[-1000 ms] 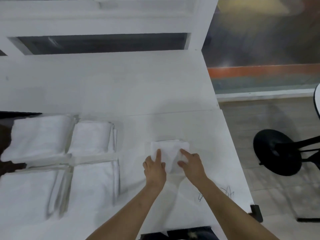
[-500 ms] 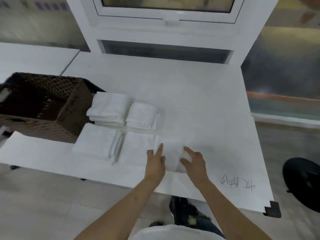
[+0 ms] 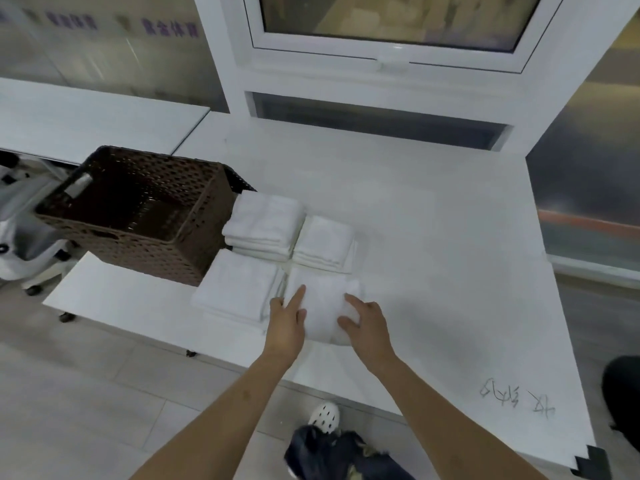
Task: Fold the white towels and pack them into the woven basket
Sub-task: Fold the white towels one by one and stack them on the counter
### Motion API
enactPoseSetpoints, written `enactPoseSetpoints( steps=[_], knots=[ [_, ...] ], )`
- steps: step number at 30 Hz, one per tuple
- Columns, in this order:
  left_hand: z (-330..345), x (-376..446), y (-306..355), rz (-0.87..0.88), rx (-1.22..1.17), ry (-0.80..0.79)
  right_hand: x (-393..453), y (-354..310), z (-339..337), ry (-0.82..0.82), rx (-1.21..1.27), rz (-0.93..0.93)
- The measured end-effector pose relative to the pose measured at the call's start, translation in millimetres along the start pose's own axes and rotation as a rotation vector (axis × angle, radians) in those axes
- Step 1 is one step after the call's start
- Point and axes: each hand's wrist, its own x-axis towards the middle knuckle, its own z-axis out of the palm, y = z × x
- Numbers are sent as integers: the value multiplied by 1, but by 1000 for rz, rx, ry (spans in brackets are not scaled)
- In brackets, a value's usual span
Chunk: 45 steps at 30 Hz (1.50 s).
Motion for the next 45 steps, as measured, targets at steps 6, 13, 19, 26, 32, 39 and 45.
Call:
enactPoseSetpoints(
  steps=[6, 13, 19, 26, 32, 39, 45],
  knots=[
    [10, 42, -23, 148, 537, -77, 38, 21, 26, -72, -287, 23],
    [34, 58, -55, 256, 752, -380, 36, 33, 33, -98, -694, 29],
    [32, 69, -58, 268, 737, -399, 42, 27, 35, -108, -732, 79],
    [12, 69, -44, 301, 654, -396, 42, 18, 32, 11, -805, -16],
    [-30, 68, -39, 290, 425, -180, 47, -7, 37, 128, -803, -116],
    [-77, 84, -60, 271, 476, -113, 60, -49, 66, 133, -701, -157],
    [-120, 109, -71, 333, 539, -88, 72, -83, 91, 142, -627, -150]
  ],
)
